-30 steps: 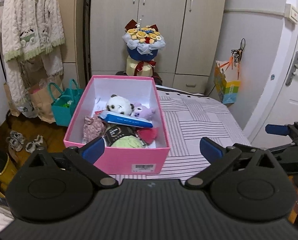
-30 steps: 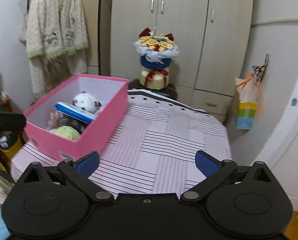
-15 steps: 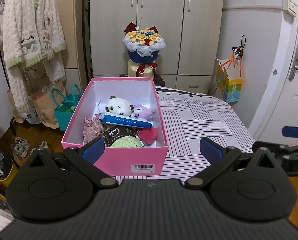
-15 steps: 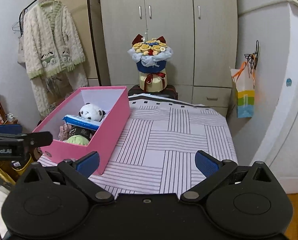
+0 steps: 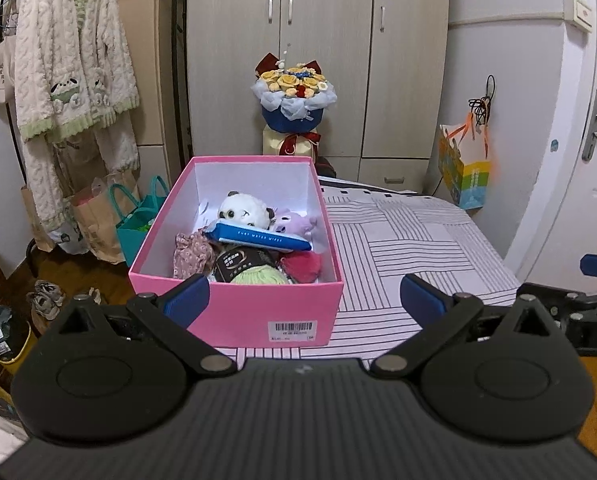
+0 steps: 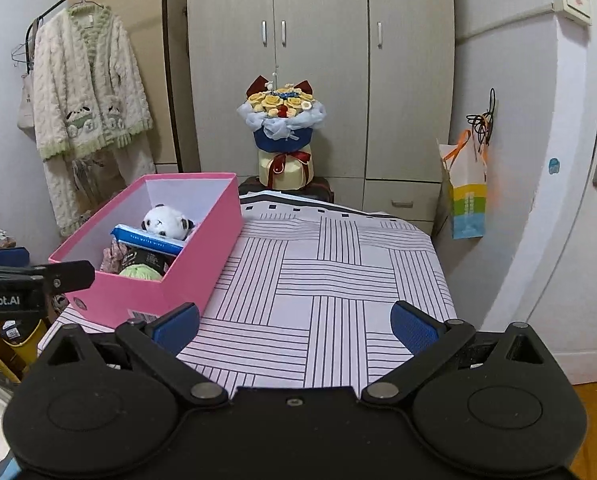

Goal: Organize soft objects

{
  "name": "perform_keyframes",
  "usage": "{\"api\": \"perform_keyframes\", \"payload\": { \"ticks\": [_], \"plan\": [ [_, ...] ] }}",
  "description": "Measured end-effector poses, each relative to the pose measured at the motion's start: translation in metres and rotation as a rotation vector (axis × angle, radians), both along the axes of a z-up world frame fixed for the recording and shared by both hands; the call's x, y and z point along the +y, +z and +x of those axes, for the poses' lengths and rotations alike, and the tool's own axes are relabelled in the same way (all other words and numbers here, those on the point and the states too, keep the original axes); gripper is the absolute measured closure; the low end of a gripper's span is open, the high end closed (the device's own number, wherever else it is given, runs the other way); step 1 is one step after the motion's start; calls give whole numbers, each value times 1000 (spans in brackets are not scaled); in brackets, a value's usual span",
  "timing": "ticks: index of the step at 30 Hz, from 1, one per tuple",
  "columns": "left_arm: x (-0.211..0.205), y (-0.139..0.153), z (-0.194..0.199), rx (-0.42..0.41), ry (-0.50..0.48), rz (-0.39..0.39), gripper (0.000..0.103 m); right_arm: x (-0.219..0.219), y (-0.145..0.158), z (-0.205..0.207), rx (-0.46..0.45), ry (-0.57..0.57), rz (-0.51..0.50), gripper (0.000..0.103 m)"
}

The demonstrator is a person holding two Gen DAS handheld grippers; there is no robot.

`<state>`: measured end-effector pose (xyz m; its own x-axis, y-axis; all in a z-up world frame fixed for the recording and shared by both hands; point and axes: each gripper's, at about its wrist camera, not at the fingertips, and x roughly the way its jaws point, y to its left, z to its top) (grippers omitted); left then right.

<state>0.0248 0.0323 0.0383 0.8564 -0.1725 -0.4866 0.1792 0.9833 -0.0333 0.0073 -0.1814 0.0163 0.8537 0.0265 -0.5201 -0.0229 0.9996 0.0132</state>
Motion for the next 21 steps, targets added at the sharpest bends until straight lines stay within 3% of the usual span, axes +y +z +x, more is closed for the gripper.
{"api": "perform_keyframes", "payload": {
  "ticks": [10, 17, 21],
  "plan": [
    [-3, -10, -13, -110, 6, 42, 0, 3, -10, -16, -100, -10, -35, 0],
    [-1, -12, -16, -121, 14, 34, 0, 7, -9, -29, -170, -21, -80, 0],
    [2, -12, -17, -111, 22, 39, 0, 7, -6, -30, -158, -42, -95, 0]
  ]
}}
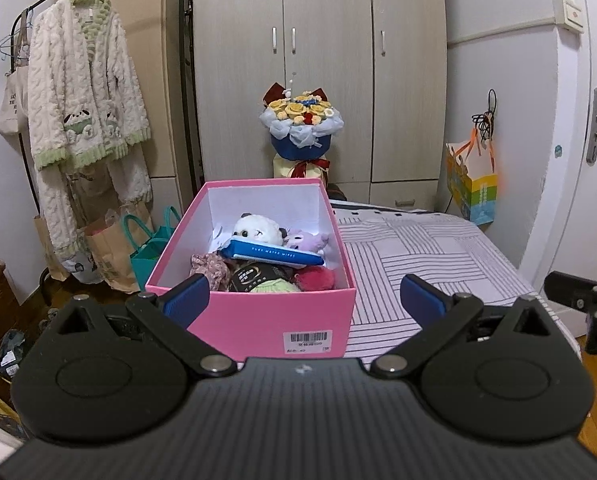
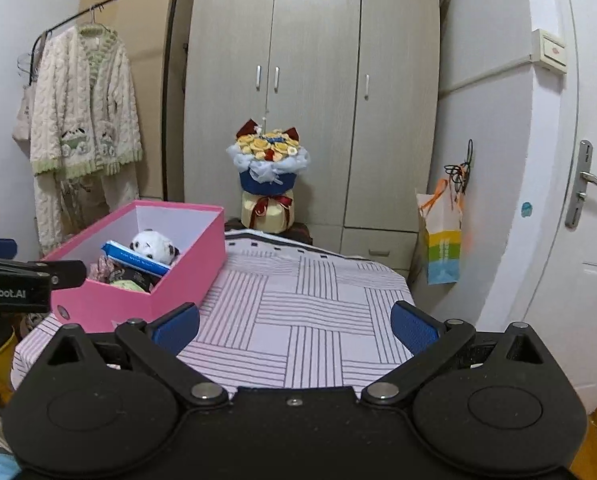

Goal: Organize soft objects

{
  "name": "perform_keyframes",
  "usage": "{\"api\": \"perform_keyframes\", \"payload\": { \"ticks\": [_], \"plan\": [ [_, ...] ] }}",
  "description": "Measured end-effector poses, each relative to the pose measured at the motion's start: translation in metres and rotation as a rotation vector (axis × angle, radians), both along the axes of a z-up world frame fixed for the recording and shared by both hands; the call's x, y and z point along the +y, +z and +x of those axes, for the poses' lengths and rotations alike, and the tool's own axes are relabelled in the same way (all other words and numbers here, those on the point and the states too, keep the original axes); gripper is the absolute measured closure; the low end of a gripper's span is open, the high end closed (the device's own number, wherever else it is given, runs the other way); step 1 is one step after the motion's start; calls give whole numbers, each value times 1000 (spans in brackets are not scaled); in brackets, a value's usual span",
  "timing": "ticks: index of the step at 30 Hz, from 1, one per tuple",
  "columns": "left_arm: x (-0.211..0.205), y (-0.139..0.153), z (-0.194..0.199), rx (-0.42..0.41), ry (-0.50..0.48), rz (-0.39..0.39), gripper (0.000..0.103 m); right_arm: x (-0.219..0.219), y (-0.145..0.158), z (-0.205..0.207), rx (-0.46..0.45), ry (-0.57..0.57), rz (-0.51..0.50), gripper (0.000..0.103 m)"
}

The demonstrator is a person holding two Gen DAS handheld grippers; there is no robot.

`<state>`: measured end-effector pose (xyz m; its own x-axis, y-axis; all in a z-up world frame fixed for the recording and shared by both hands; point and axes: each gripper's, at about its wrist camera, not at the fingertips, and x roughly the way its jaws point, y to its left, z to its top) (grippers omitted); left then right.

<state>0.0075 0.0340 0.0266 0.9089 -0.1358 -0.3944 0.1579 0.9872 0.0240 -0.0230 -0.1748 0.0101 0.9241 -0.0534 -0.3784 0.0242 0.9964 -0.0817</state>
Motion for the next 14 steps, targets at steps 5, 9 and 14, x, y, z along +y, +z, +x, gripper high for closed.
{"api": "perform_keyframes", "payload": {
  "ticks": [5, 9, 14],
  "plan": [
    [3, 1, 1, 11, 6, -11, 0, -4, 0, 1, 27, -8, 23, 0],
    [5, 0, 1, 24, 3, -20, 0, -9, -2, 2, 49, -4, 61, 0],
    [5, 0, 1, 26, 6, -22, 0, -11, -3, 2, 51, -9, 58, 0]
  ]
}}
